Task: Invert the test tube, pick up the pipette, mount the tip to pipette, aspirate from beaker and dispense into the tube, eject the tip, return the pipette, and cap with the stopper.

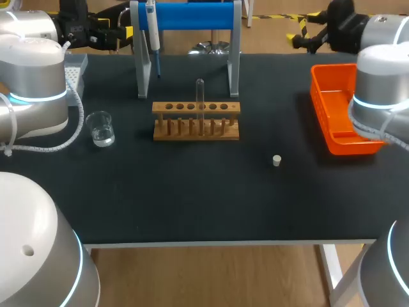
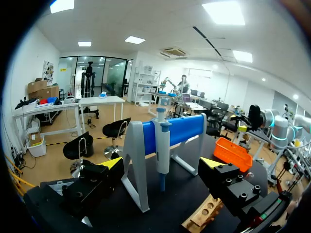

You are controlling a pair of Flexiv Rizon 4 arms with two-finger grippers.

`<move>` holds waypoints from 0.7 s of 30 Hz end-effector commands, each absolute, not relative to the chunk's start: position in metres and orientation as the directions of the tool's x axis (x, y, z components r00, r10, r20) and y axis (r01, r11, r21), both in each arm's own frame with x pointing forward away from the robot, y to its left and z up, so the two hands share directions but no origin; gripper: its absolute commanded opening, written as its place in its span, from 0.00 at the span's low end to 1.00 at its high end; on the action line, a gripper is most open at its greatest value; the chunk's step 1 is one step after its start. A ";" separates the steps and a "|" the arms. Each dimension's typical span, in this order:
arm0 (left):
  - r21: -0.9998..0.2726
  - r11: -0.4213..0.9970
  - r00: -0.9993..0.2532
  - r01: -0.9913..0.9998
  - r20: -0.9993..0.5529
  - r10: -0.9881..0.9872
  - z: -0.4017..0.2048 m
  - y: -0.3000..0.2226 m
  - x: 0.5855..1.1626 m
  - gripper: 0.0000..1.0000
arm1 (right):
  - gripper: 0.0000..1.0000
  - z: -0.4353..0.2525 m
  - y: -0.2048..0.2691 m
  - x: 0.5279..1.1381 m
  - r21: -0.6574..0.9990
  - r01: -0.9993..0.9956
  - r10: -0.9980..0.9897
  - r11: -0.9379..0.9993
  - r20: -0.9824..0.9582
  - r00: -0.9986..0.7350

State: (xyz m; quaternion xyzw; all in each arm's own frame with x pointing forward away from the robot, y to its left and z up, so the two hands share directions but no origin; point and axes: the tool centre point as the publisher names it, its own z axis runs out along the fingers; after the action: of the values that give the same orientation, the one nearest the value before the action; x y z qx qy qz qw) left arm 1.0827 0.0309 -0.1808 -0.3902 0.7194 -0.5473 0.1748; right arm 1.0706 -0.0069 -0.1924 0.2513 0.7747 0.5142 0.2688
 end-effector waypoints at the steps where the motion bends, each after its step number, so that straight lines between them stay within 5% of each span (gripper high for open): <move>1: -0.925 0.096 -0.633 -0.368 0.174 -0.754 -0.182 0.030 1.083 1.00 | 1.00 -0.198 0.004 1.024 0.939 0.065 0.630 0.337 -0.174 -0.757; 21: -0.925 0.096 -0.633 -0.368 0.174 -0.754 -0.182 0.030 1.083 1.00 | 1.00 -0.241 0.095 0.904 0.961 -0.027 0.449 0.275 -0.153 -0.880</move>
State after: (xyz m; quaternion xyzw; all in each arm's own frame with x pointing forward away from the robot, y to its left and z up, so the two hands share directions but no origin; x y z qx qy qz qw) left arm 1.0827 0.0309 -0.1808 -0.3903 0.7194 -0.5473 0.1749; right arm 0.9100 0.0935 -0.2374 0.1356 0.7763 0.5829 0.1981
